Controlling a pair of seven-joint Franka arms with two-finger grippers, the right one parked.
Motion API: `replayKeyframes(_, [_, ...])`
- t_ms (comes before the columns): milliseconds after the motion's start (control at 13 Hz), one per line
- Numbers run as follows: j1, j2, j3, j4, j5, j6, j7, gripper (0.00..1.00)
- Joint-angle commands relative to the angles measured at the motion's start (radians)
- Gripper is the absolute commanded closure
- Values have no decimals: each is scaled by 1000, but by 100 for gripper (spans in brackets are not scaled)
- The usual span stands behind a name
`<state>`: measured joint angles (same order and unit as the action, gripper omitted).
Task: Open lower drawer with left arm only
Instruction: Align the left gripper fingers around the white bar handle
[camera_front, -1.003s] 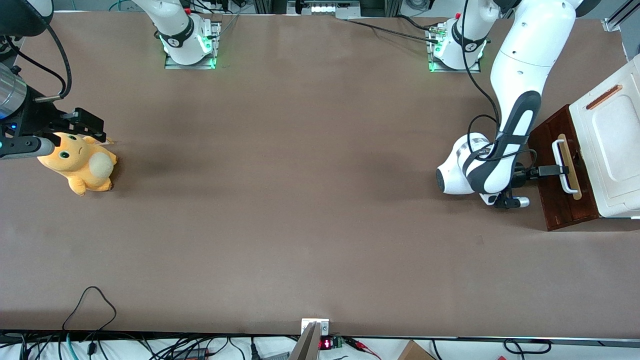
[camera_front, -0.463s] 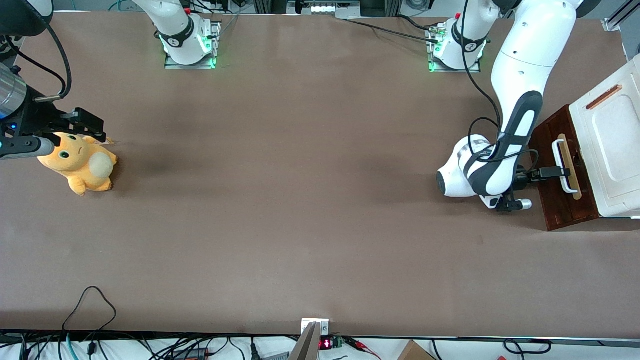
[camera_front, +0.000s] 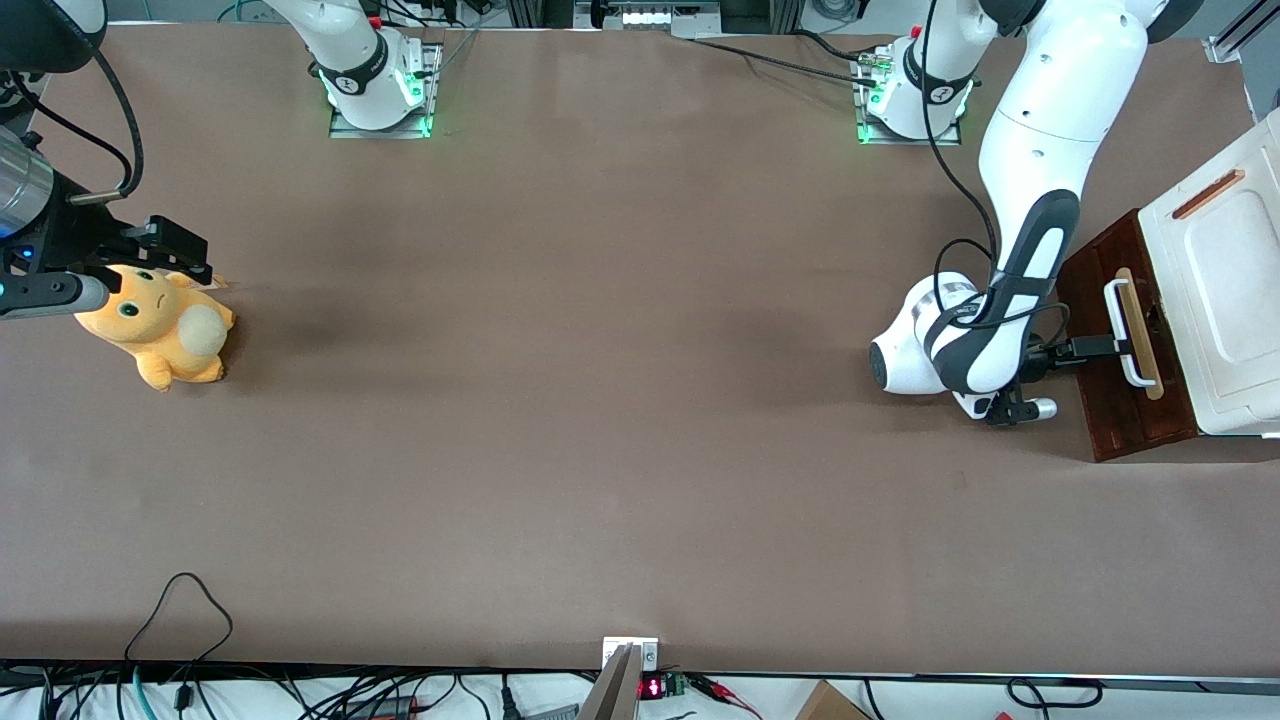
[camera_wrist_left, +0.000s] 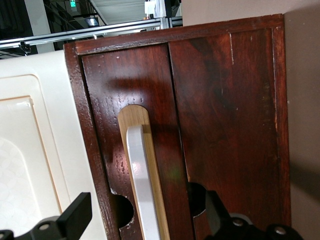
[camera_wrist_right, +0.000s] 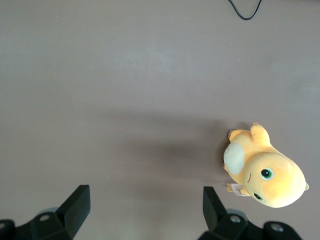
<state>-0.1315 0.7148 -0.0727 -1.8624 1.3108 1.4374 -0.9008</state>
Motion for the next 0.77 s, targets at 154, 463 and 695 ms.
replayKeyframes(154, [29,-2,-1,-4,19,6,-12,0])
replayKeyframes(463, [50,0,-2,-20,18,8,-9,0])
replayKeyframes(695, [52,-2,-1,-20,18,11,-9,0])
